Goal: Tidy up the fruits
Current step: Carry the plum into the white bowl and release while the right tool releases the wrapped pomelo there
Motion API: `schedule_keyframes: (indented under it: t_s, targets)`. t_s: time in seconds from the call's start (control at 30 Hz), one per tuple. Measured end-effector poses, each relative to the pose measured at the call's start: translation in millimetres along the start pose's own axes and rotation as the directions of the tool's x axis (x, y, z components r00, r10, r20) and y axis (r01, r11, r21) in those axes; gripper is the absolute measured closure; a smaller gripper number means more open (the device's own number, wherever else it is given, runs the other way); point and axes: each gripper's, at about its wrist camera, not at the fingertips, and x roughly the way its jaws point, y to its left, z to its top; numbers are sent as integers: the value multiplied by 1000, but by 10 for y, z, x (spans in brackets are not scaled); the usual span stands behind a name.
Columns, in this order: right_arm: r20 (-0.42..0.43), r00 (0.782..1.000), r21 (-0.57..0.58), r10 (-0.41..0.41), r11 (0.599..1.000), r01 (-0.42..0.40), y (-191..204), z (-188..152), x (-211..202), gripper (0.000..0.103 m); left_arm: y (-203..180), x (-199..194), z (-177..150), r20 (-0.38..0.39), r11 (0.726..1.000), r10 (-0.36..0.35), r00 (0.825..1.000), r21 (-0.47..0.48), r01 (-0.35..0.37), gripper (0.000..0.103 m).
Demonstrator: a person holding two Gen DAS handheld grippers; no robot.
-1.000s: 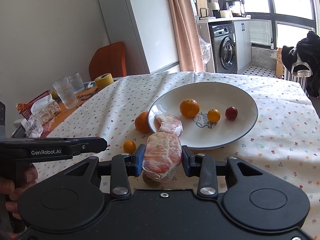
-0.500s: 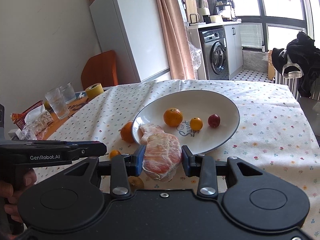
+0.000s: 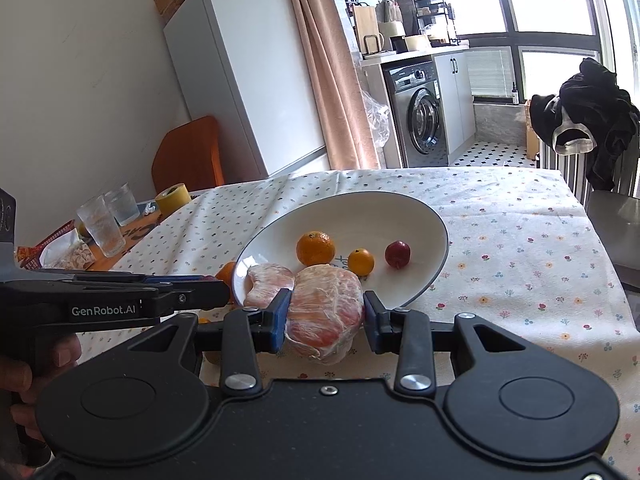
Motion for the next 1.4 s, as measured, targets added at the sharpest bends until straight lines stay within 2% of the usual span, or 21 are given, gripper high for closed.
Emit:
schedule_keyframes:
  t_s: [0.5,0.87,1.1,1.27,1.4]
  targets:
    - [6,1000,18,-13,1000,12,-124,18,26,67,-61,242,112,-30,1000,-6,1000,17,6,80]
    - [2,1000,16,-19,1000,19,-109,29,84,67,68,143,105,-28,1000,25,999,-2,-25,64]
    - [7,1000,0,-24,1000,24,-60,92,139,67,184,42,68,-10,998,58,998,-14,-58,41]
    - [9,1000,-16,-22,1000,23,0,144,200,67,291,-27,24,-4,996,77,997,-40,-77,28]
    - [28,999,-21,-20,1000,21,43,189,229,67,409,-87,-49,-8,993,91,996,-71,-91,23]
